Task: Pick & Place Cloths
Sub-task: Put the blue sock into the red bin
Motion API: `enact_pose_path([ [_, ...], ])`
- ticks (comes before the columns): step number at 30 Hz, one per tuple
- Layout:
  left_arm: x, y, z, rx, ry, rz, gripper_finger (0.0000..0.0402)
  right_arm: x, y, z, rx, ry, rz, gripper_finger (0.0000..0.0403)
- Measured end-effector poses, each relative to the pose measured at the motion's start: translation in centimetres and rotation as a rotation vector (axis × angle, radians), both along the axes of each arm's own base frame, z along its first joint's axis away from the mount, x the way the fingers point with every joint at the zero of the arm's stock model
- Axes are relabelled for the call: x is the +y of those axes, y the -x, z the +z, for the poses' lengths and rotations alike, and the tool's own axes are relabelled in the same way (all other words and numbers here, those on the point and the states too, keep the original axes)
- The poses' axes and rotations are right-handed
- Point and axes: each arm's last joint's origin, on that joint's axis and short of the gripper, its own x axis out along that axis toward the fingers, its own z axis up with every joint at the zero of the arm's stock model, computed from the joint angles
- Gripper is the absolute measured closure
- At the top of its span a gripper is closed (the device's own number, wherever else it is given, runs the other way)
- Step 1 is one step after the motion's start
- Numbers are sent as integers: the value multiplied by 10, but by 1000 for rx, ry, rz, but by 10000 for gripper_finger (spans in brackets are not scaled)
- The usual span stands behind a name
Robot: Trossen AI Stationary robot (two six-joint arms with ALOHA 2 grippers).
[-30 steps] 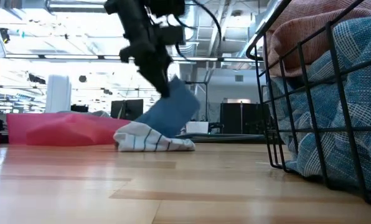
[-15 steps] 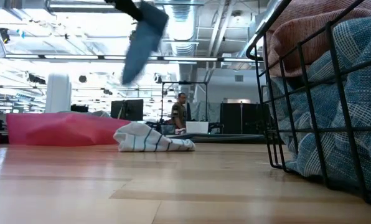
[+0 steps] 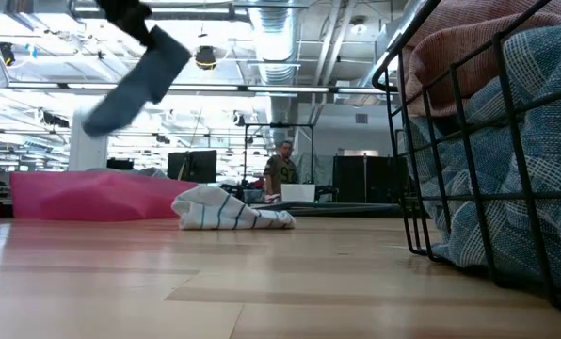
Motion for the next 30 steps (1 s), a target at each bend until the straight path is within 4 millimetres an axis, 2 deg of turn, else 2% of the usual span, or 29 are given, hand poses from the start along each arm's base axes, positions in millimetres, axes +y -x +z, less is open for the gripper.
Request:
enact_pose_path([
  [11,8,-4,-74,-98,250,181,401,1,1,0,-1,-2,2,40],
  [15,5,0,-102,-60,343,246,401,1,1,0,-1,-2,3,40],
  [20,1,1,-132,-38,498,218,395,1,0,0,0,4,8,40],
  [22,-1,-1,-138,-25,558,167,385,0,1,0,2,6,9,40],
  [25,-3,-5,-137,-32,589,80,356,0,1,0,2,7,9,40],
  [30,-7,-8,-137,-21,598,42,284,0,1,0,2,6,9,40],
])
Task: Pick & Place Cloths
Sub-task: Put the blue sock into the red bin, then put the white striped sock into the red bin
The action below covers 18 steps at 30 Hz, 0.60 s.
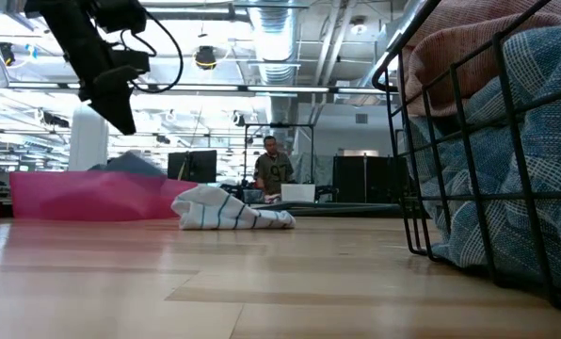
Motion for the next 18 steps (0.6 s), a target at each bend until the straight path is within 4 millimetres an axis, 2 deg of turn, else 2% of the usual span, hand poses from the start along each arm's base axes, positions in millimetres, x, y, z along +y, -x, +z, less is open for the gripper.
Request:
enact_pose_path([
  [4,0,-2,1,-25,-5,5,222,0,0,0,0,1,0,40],
  [6,0,-5,5,-102,27,-2,196,0,0,0,0,2,2,40],
  [8,0,-13,13,-216,48,-79,178,0,0,0,0,2,2,40],
  [12,-11,-38,30,-442,16,-356,167,0,0,0,0,2,2,40],
  [14,-22,-53,35,-501,-25,-474,167,0,0,0,0,2,1,40],
  [18,-45,-84,25,-499,-9,-633,165,0,0,0,-1,-1,0,40],
])
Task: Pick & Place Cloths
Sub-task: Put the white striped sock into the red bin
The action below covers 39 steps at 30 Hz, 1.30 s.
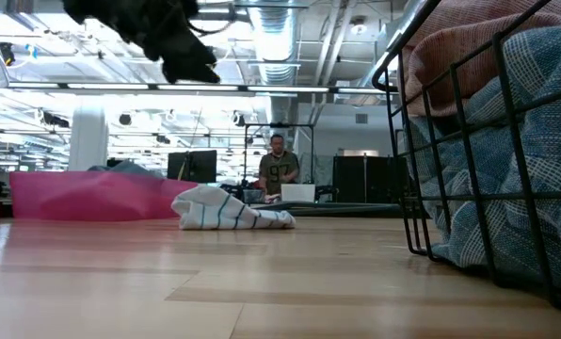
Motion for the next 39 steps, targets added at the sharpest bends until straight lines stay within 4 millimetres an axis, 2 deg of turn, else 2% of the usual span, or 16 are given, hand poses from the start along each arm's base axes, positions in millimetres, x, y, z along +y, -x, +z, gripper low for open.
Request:
enact_pose_path([
  [6,-33,-44,-55,234,-32,-89,164,0,0,0,0,0,-1,40],
  [12,-43,-64,-108,443,-52,-100,164,0,0,0,0,0,-1,40],
  [16,-42,-70,-128,500,-45,-69,164,0,0,0,0,0,-1,40],
  [20,-43,-71,-137,532,-38,-75,169,0,0,0,1,1,-1,40],
  [22,-43,-71,-138,538,-35,-78,187,0,0,0,1,1,-1,40],
  [24,-44,-71,-138,535,-34,-83,224,0,0,0,1,1,-1,40],
  [29,-44,-72,-133,503,-24,-73,375,0,0,0,1,1,-1,40],
  [33,-43,-71,-109,403,-36,-40,396,0,0,0,2,1,-1,40],
  [37,-33,-56,-65,253,-121,57,401,0,0,0,3,3,0,40],
  [39,-24,-39,-41,190,-182,147,401,0,0,0,2,2,-1,40],
])
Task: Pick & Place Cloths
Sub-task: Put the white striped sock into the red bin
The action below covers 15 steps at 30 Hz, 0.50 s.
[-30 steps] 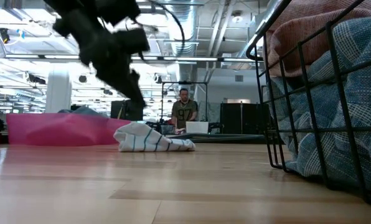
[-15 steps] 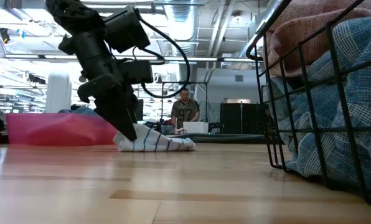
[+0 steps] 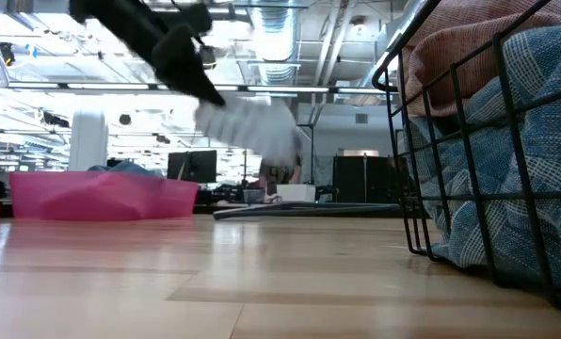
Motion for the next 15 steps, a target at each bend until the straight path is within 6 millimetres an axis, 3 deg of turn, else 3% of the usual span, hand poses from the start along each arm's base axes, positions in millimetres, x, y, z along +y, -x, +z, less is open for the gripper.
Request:
enact_pose_path([
  [5,23,50,53,-183,-201,357,401,0,0,0,0,0,0,40],
  [8,33,80,72,-260,-263,533,401,0,0,0,0,0,0,40],
  [11,41,101,78,-262,-282,622,401,0,0,0,0,0,0,40],
  [15,51,113,71,-171,-277,692,401,0,0,0,0,0,0,40],
])
